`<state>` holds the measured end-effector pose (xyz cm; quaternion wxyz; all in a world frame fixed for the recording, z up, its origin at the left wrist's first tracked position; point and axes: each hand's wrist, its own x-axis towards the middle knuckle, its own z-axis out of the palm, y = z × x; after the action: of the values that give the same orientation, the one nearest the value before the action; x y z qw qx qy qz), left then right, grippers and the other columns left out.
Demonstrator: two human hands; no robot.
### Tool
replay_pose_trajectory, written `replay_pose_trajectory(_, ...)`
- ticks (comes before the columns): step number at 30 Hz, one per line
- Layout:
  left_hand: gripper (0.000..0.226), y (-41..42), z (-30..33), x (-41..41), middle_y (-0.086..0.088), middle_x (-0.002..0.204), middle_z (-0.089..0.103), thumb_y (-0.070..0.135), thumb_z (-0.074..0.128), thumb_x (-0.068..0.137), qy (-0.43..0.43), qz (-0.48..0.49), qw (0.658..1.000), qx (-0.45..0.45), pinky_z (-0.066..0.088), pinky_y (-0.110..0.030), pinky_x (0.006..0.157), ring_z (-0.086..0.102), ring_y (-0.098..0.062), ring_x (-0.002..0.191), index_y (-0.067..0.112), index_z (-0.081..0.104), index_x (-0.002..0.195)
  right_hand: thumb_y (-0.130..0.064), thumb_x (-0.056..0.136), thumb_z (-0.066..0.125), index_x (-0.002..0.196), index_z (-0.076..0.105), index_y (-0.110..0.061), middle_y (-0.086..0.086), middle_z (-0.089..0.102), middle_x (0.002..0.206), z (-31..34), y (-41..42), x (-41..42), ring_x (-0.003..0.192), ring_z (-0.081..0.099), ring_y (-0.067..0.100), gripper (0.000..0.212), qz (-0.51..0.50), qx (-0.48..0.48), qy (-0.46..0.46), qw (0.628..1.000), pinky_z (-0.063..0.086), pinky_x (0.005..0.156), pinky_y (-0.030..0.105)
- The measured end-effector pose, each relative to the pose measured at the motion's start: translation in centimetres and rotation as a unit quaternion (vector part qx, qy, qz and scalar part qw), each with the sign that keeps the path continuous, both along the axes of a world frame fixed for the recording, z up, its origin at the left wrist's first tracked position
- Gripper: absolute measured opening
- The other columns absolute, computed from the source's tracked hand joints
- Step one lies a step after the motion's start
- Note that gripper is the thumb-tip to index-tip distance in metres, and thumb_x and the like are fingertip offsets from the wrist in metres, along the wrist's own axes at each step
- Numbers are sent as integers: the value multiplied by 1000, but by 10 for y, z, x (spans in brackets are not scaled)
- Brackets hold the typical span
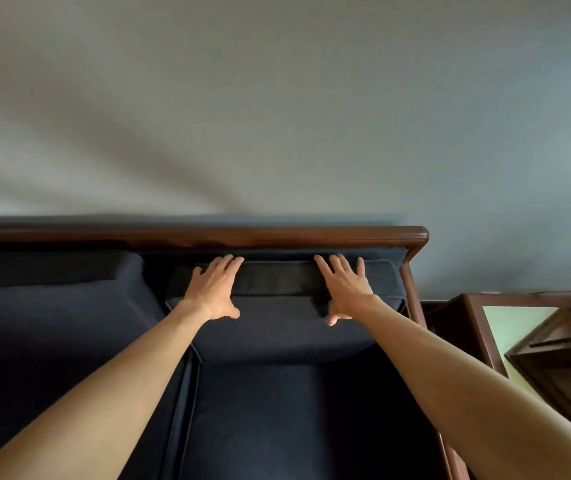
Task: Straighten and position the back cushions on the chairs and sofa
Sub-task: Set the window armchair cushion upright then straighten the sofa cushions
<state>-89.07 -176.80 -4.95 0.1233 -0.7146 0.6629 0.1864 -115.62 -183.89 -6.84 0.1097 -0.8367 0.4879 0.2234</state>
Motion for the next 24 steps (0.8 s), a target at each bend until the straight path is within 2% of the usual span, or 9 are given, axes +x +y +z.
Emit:
replay_pose_trajectory(4, 134, 0, -20, 5, -4, 158, 20, 42, 90, 57, -27, -2, 1000, 1, 17, -62, 114, 12, -26, 149, 25, 1, 155, -38, 52, 92, 153, 5, -17, 11, 5, 163, -11, -3, -1, 151, -4, 32, 134, 0, -32, -33, 999, -1, 115, 65)
replay_pose_trajectory(7, 129, -4, -16, -3, -2, 146, 35, 44, 92, 48, -50, 0, 999, -16, 26, -62, 108, 31, -27, 139, 23, 17, 151, -38, 49, 91, 148, 16, -21, 4, 36, 147, -6, -6, -1, 140, 30, 28, 125, -1, -32, -32, 999, 13, 113, 68)
replay_pose_trajectory(9, 124, -6, -14, -9, 1, 140, 42, 46, 91, 44, -72, -10, 997, -40, 33, -58, 100, 39, -24, 130, 24, 25, 146, -41, 48, 90, 145, 19, -23, 0, 44, 138, -4, -5, -5, 131, 39, 25, 121, -1, -44, -32, 999, 24, 107, 66)
replay_pose_trajectory(14, 117, -3, -15, -25, 5, 133, 49, 51, 87, 41, -76, -32, 993, -90, 33, -47, 88, 44, -21, 122, 25, 32, 141, -48, 48, 87, 143, 24, -23, 0, 47, 133, -4, 3, -30, 125, 43, 24, 117, -6, -87, -49, 995, 28, 102, 64)
replay_pose_trajectory(24, 112, 14, -22, -25, 4, 128, 52, 47, 85, 42, -61, -55, 991, -106, 32, -45, 82, 47, -22, 116, 24, 36, 140, -51, 51, 85, 143, 26, -24, 1, 49, 130, -10, 23, -42, 121, 46, 25, 113, 3, -119, -66, 991, 28, 102, 66)
